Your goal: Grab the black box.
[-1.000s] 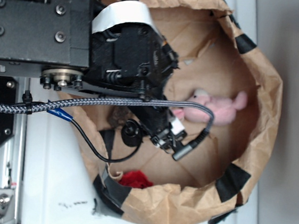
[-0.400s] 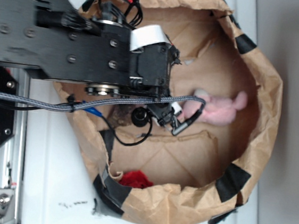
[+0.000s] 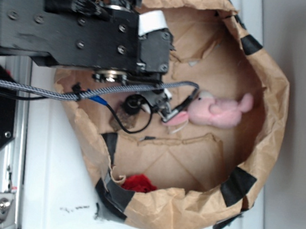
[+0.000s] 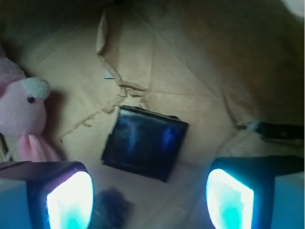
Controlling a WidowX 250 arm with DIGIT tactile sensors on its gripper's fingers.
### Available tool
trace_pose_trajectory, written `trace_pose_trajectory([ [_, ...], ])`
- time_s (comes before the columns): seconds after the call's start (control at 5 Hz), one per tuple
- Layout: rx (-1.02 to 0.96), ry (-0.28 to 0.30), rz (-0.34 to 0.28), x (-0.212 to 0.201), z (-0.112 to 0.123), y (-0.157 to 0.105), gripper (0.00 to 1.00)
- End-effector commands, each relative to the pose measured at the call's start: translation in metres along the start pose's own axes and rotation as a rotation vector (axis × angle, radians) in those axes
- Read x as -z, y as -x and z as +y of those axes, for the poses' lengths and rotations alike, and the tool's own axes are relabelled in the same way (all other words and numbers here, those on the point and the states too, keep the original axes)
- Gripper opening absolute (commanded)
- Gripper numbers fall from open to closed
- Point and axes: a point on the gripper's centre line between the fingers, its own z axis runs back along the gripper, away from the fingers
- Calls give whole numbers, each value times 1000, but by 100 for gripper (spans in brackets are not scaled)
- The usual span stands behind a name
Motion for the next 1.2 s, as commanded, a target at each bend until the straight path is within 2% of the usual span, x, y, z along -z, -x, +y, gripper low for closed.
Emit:
trace_pose_trajectory([
  [0.0, -15, -2, -53, 0, 25, -6, 100],
  [0.2, -9, -3, -53, 5, 32, -3, 100],
  [0.6, -11, 24, -96, 22, 29, -14, 100],
  [1.0, 5, 26, -82, 24, 21, -18, 100],
])
